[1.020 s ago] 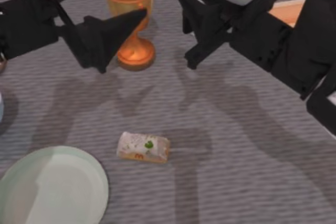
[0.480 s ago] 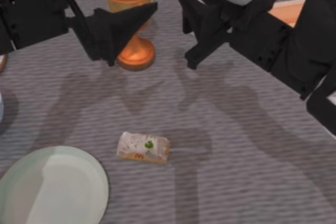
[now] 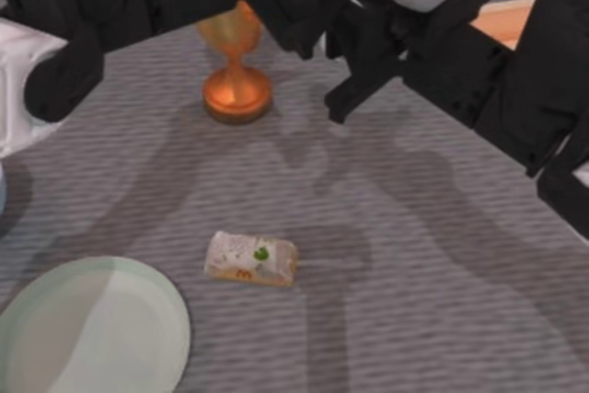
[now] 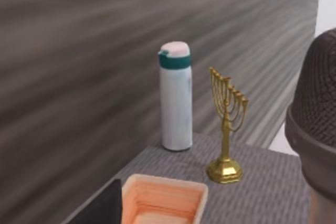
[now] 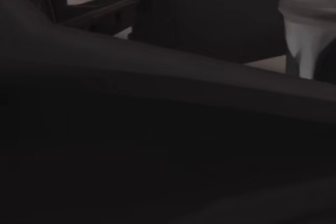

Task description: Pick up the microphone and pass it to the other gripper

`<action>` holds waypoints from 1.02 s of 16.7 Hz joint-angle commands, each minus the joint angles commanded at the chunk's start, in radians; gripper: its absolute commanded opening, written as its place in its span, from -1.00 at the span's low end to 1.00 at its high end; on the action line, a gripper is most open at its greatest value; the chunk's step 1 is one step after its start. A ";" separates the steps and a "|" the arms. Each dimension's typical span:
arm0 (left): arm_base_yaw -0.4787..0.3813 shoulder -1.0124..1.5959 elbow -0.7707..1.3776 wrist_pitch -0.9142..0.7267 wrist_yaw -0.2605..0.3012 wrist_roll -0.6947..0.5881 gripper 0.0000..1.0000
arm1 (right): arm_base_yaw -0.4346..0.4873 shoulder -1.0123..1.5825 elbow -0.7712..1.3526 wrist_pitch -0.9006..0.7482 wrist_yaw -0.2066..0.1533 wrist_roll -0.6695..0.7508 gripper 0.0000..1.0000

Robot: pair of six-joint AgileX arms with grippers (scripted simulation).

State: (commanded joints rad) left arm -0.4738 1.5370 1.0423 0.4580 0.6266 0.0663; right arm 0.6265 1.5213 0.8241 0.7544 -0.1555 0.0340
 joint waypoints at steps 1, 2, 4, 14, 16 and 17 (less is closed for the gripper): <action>-0.016 0.021 0.017 0.005 -0.015 -0.001 1.00 | 0.000 0.000 0.000 0.000 0.000 0.000 -1.00; -0.025 0.033 0.027 0.008 -0.024 -0.001 1.00 | 0.000 0.000 0.000 0.000 0.000 0.000 -1.00; -0.027 0.036 0.029 0.008 -0.026 -0.001 1.00 | 0.000 0.000 0.000 0.000 0.000 0.000 -1.00; -0.027 0.036 0.029 0.008 -0.026 -0.001 -0.21 | 0.000 0.000 0.000 0.000 0.000 0.000 -1.00; -0.027 0.036 0.029 0.008 -0.026 -0.001 -0.51 | 0.000 0.000 0.000 0.000 0.000 0.000 -1.00; -0.027 0.036 0.029 0.008 -0.026 -0.001 -0.66 | 0.000 0.000 0.000 0.000 0.000 0.000 -1.00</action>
State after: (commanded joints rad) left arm -0.5005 1.5727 1.0711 0.4661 0.6008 0.0653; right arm 0.6265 1.5213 0.8241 0.7544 -0.1555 0.0340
